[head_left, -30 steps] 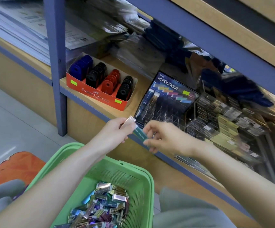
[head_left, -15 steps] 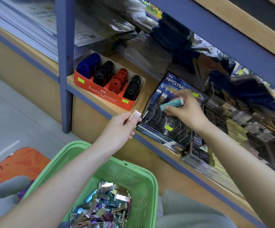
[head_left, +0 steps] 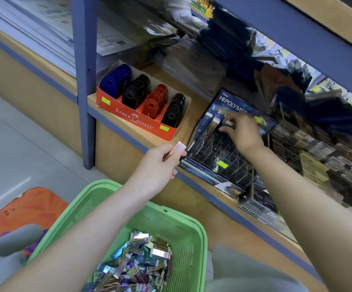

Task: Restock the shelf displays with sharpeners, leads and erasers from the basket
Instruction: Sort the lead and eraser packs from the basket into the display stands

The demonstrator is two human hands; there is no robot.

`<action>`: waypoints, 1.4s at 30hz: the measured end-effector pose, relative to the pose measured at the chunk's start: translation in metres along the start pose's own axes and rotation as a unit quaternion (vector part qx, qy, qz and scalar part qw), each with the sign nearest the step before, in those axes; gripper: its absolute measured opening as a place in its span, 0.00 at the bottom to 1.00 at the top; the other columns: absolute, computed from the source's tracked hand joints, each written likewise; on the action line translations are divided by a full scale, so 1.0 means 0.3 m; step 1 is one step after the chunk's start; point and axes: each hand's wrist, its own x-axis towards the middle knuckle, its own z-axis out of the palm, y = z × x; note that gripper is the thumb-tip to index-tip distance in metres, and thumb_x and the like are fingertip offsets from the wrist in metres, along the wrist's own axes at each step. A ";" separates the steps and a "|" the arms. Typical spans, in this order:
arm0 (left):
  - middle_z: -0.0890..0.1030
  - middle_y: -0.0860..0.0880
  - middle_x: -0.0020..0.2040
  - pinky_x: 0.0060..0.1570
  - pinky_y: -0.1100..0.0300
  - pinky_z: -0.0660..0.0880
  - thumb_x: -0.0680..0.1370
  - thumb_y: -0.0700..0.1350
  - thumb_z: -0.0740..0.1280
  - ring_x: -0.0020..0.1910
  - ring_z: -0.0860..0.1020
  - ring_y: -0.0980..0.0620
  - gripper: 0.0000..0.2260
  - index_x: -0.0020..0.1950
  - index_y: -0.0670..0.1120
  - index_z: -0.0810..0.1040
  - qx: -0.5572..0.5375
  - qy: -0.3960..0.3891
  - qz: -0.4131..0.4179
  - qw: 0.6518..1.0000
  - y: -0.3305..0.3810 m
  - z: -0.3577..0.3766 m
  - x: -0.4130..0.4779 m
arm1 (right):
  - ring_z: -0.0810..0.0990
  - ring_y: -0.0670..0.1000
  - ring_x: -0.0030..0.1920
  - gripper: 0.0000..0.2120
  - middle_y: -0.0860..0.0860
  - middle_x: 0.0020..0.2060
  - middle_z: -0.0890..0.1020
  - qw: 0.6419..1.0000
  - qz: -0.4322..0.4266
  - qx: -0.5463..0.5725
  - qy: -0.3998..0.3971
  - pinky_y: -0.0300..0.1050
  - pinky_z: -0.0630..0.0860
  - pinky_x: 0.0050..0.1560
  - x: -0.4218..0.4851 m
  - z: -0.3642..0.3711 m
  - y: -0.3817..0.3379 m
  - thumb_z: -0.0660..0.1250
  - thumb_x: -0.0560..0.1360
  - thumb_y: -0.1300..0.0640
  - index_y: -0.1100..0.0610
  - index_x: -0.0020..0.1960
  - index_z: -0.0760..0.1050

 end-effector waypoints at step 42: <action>0.80 0.53 0.40 0.42 0.69 0.73 0.73 0.40 0.72 0.40 0.78 0.59 0.06 0.43 0.51 0.79 0.080 0.003 0.195 0.978 -0.018 0.066 -0.113 | 0.80 0.40 0.41 0.09 0.41 0.37 0.80 0.945 -0.089 0.281 -0.141 0.30 0.74 0.42 -0.532 -0.082 -0.212 0.72 0.73 0.58 0.50 0.47 0.72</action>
